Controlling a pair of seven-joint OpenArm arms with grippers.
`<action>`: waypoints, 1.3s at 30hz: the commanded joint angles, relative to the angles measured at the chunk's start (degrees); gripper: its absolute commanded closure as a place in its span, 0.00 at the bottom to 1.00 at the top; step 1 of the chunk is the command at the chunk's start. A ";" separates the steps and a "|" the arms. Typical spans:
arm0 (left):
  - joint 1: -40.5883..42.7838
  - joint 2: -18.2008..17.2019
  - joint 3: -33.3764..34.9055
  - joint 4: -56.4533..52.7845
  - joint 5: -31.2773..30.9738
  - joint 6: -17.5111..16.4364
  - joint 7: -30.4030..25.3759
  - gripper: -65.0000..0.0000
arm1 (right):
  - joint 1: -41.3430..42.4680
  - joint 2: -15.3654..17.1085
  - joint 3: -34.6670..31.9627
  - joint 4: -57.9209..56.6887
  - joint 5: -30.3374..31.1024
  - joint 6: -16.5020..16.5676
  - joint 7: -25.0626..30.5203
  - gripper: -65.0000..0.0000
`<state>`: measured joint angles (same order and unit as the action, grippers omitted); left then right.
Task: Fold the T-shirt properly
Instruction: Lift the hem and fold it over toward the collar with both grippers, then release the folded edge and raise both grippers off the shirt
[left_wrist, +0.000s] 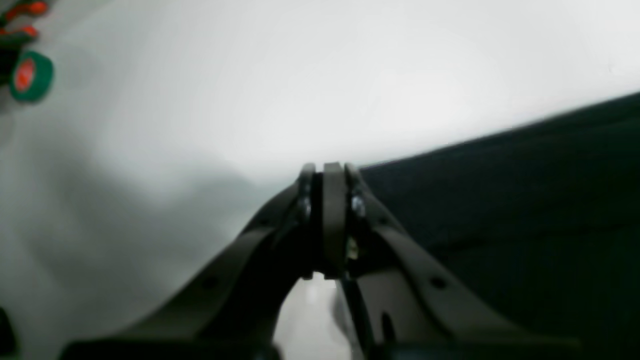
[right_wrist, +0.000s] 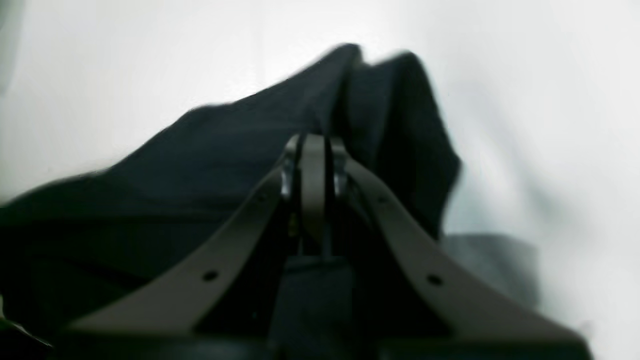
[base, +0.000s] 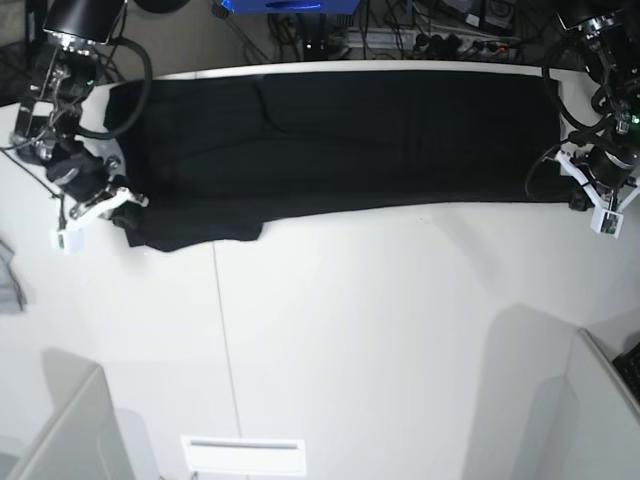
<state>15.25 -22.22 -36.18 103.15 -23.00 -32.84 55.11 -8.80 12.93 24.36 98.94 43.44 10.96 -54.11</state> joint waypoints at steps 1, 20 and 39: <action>0.18 -1.12 -0.43 1.42 -0.25 0.27 -0.91 1.00 | 0.49 0.21 1.71 1.77 0.56 0.16 -0.35 1.00; 5.11 -1.47 -0.43 3.79 0.10 0.27 -0.83 1.00 | -2.94 -2.69 9.09 9.24 0.56 0.25 -11.87 1.00; 10.73 -1.47 -0.43 4.14 0.28 0.27 -1.00 1.00 | -9.09 -2.77 9.09 11.09 0.65 0.25 -12.31 1.00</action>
<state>26.02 -22.55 -36.18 106.41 -22.81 -32.86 54.85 -18.04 9.41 33.12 108.77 43.40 10.98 -67.31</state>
